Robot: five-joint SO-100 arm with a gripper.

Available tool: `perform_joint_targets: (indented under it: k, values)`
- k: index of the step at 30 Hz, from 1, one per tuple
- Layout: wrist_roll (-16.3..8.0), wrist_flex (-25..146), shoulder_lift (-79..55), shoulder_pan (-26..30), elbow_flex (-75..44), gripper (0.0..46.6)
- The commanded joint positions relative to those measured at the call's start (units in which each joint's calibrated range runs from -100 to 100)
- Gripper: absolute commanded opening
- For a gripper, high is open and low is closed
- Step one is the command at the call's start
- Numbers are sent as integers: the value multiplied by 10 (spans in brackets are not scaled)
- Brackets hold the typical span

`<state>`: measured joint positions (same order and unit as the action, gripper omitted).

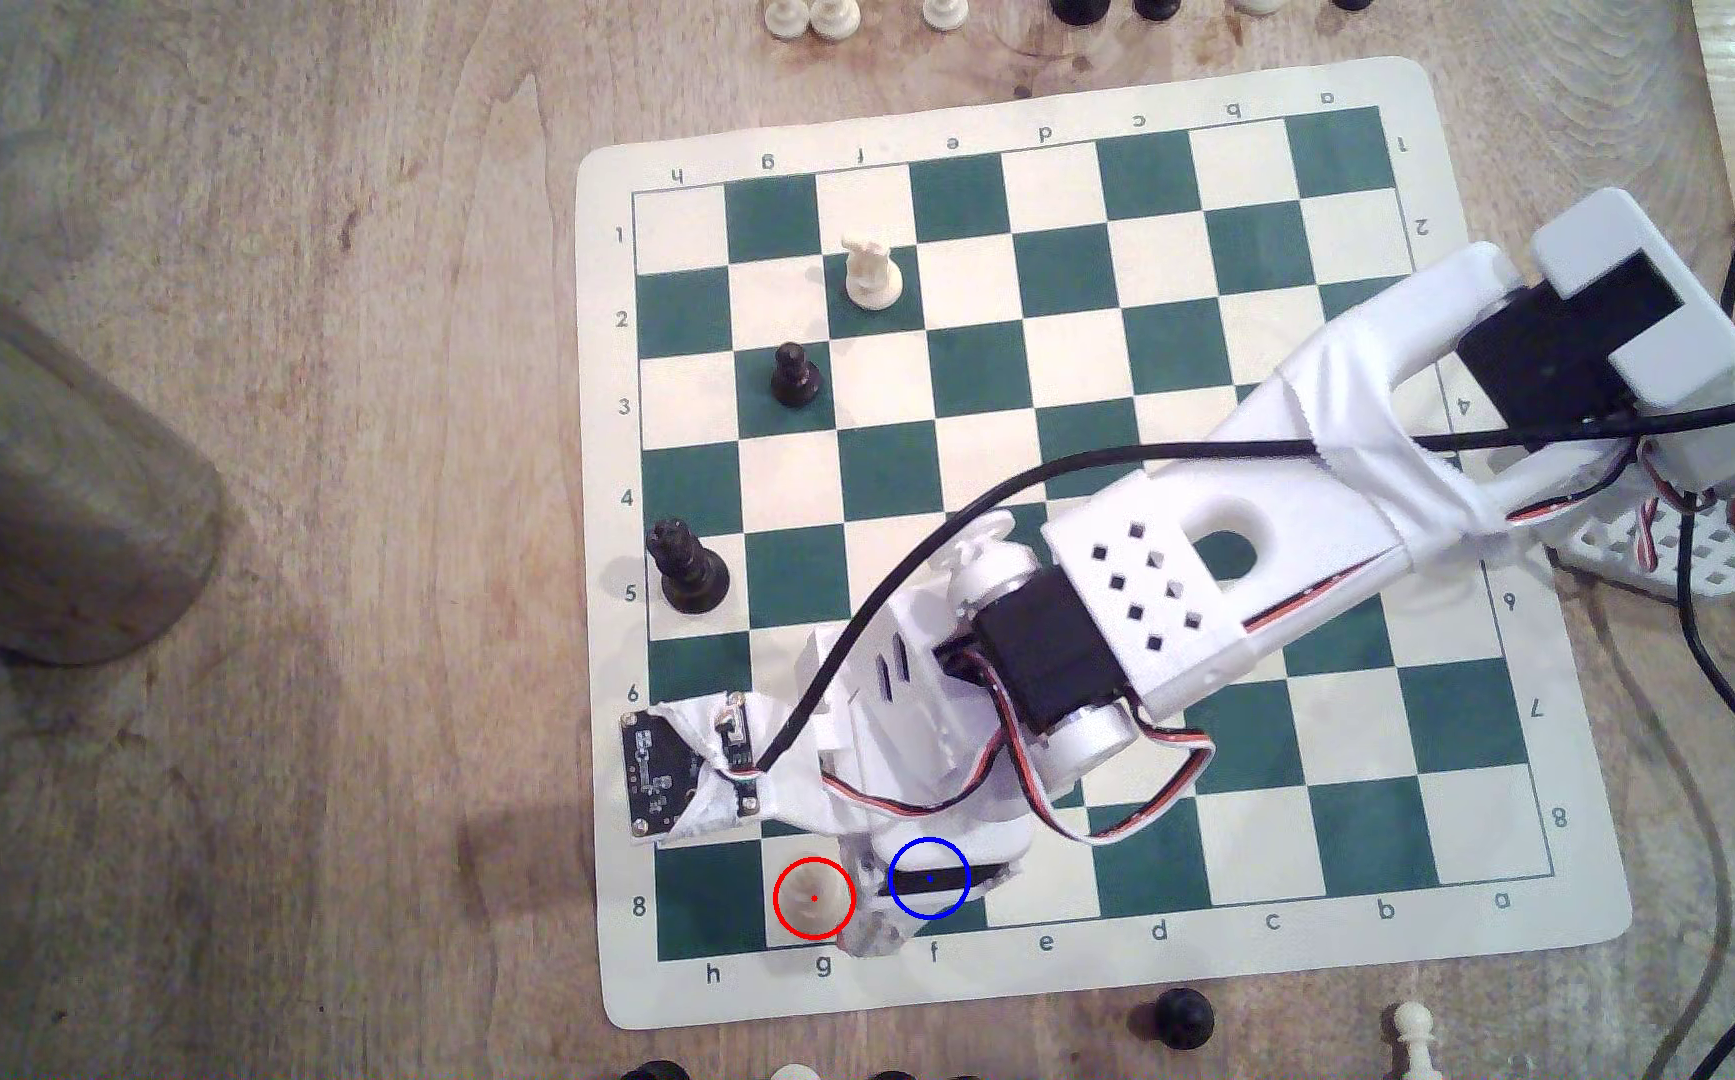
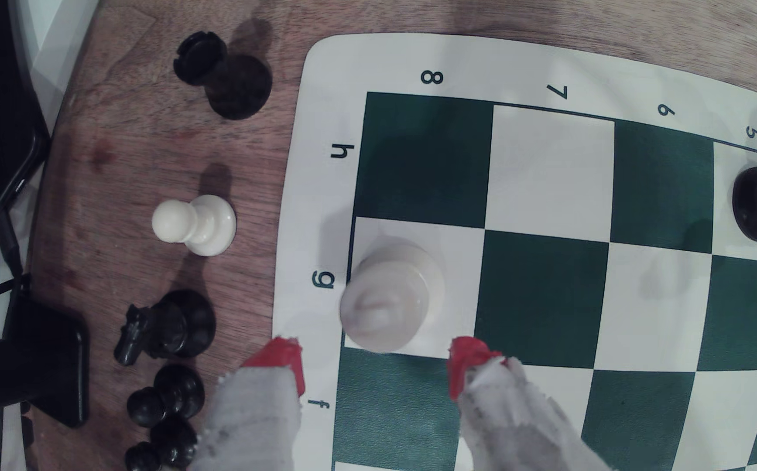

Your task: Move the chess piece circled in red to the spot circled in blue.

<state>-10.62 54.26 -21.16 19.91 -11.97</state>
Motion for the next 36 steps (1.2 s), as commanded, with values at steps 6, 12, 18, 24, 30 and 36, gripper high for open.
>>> perform_joint_targets:
  k: [6,12,18,24,30,36]
  values:
    - [-7,-43,15,-2,-57,171]
    - [-8,-59,9,-2,-57,158]
    - [-5,-64,-1,-2,-57,95]
    - [-3,-63,-2,-2,-56,38]
    - [-3,-59,4,0,-58,35]
    - [-3,-51,71,0,-74,33]
